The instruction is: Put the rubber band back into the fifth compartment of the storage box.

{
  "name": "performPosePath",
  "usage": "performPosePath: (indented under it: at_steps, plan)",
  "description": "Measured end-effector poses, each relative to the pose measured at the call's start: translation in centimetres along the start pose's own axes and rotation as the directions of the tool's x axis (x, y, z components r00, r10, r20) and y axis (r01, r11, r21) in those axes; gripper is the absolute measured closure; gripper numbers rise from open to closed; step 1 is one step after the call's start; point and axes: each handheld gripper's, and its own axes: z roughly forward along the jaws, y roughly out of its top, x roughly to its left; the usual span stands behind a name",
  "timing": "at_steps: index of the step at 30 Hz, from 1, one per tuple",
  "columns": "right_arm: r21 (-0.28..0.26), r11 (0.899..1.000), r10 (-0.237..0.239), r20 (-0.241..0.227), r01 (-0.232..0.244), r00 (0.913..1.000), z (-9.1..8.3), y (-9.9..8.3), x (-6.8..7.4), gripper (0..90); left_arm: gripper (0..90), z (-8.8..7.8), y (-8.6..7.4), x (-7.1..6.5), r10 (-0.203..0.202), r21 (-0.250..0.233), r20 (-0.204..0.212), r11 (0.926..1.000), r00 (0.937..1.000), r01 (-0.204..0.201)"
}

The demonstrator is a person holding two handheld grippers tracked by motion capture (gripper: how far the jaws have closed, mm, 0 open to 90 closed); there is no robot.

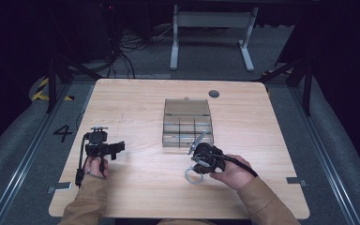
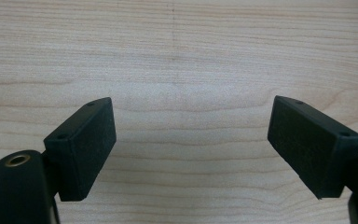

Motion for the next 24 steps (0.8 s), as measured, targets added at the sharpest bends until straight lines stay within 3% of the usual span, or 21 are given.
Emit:
performPosePath:
  at_steps: [24]
  plan:
    - [-0.144,0.989,0.032,-0.001,-0.031,0.9995,-3.5,-0.4,-0.7,85.1,16.0,0.0,0.0,0.0,-0.003,0.002,-0.001,1.0000,1.0000,0.003]
